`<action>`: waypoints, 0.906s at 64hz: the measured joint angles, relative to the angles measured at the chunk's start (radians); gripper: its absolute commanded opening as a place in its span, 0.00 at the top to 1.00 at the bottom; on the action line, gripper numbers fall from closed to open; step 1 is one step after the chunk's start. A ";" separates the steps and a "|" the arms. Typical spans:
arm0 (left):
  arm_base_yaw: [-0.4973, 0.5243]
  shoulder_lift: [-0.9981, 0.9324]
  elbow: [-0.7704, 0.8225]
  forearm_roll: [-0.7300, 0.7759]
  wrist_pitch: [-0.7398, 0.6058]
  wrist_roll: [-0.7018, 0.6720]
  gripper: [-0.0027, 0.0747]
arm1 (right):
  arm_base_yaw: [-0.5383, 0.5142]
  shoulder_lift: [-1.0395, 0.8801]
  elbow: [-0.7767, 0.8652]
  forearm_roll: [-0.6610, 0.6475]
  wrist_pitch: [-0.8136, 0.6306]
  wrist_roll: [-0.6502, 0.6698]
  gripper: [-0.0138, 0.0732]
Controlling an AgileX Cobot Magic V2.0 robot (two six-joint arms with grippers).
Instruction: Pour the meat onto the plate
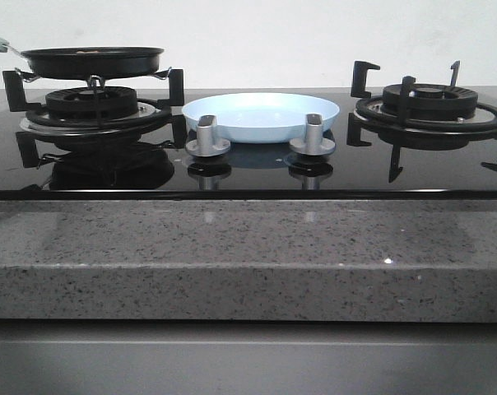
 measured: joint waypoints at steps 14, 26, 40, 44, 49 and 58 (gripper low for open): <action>0.000 0.000 0.000 0.000 0.000 0.000 0.19 | 0.000 0.119 -0.110 0.041 0.063 0.000 0.31; 0.000 0.000 0.000 0.000 0.000 0.000 0.19 | 0.000 0.368 -0.329 0.107 0.247 0.000 0.31; 0.000 0.000 0.000 0.000 0.000 0.000 0.19 | 0.010 0.686 -0.610 0.196 0.449 -0.010 0.31; 0.000 0.000 0.000 0.000 0.000 0.000 0.19 | 0.033 0.785 -0.705 0.205 0.508 -0.010 0.31; 0.000 0.000 0.000 0.000 0.000 0.000 0.19 | 0.073 0.892 -0.808 0.212 0.567 -0.010 0.31; 0.000 0.000 0.000 0.000 0.000 0.000 0.19 | 0.152 1.083 -0.985 0.218 0.627 -0.004 0.35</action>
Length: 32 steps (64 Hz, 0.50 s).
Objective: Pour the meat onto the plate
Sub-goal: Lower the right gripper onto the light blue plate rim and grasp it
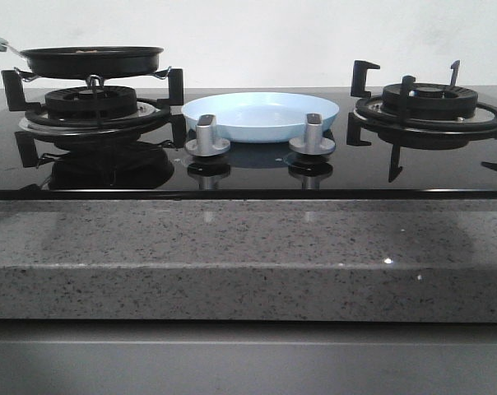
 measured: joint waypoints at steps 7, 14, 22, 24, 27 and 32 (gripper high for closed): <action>0.000 0.000 0.000 0.000 -0.001 0.000 0.19 | 0.039 0.127 -0.111 0.009 0.032 -0.006 0.42; 0.000 0.000 0.000 0.000 -0.001 0.000 0.19 | 0.052 0.245 -0.206 0.020 0.058 -0.006 0.43; 0.000 0.000 0.000 0.000 -0.001 0.000 0.19 | 0.052 0.356 -0.301 0.020 0.079 -0.006 0.43; 0.000 0.000 0.000 0.000 -0.001 0.000 0.19 | 0.052 0.379 -0.323 0.020 0.085 -0.006 0.43; 0.000 0.000 0.000 0.000 -0.001 0.000 0.19 | 0.052 0.420 -0.363 0.020 0.096 -0.006 0.43; 0.000 0.000 0.000 0.000 -0.001 0.000 0.19 | 0.052 0.483 -0.429 0.020 0.123 -0.006 0.43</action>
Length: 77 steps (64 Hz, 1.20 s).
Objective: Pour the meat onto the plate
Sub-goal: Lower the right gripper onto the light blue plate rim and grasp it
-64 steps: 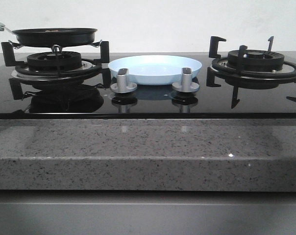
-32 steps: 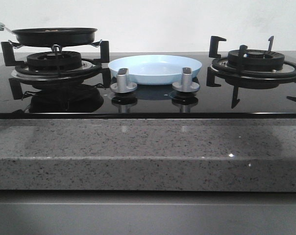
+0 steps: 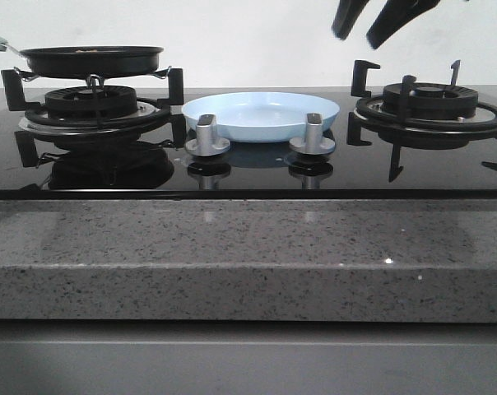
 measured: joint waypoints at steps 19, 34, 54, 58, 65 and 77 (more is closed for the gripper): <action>0.000 0.000 0.000 0.000 0.000 0.000 0.19 | 0.000 0.204 -0.204 0.000 0.106 -0.036 0.43; 0.000 0.000 0.000 0.000 0.000 0.000 0.19 | 0.000 0.287 -0.258 -0.002 0.139 -0.048 0.43; 0.000 0.000 0.000 0.000 0.000 0.000 0.19 | 0.000 0.307 -0.264 -0.002 0.141 -0.048 0.59; 0.000 0.000 0.000 0.000 0.000 0.000 0.19 | 0.000 0.308 -0.264 -0.002 0.141 -0.048 0.71; 0.000 0.000 0.000 0.000 0.000 0.000 0.19 | 0.000 0.313 -0.264 -0.002 0.141 -0.048 0.90; 0.000 0.000 0.000 0.000 0.000 0.000 0.19 | 0.000 0.314 -0.290 0.003 0.138 -0.046 0.92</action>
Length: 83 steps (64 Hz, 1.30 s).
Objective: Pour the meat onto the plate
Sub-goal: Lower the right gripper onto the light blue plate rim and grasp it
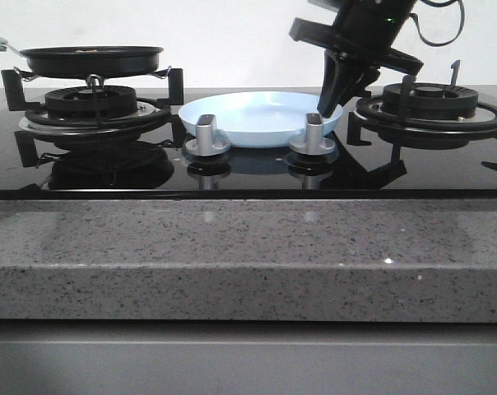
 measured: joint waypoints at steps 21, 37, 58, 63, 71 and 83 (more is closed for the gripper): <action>0.000 0.000 0.000 0.000 0.000 0.000 0.19 | 0.000 -0.021 -0.053 -0.006 0.012 0.013 0.92; 0.000 0.000 0.000 0.000 0.000 0.000 0.19 | 0.000 -0.121 -0.020 0.028 0.012 0.026 0.92; 0.000 0.000 0.000 0.000 0.000 0.000 0.19 | 0.008 -0.312 0.304 0.048 0.010 0.003 0.92; 0.000 0.000 0.000 0.000 0.000 0.000 0.19 | 0.022 -0.369 0.424 0.048 -0.034 -0.019 0.92; 0.000 0.000 0.000 0.000 0.000 0.000 0.19 | 0.060 -0.463 0.598 0.048 -0.174 -0.036 0.92; 0.000 0.000 0.000 0.000 0.000 0.000 0.19 | 0.109 -0.573 0.813 0.055 -0.409 -0.044 0.92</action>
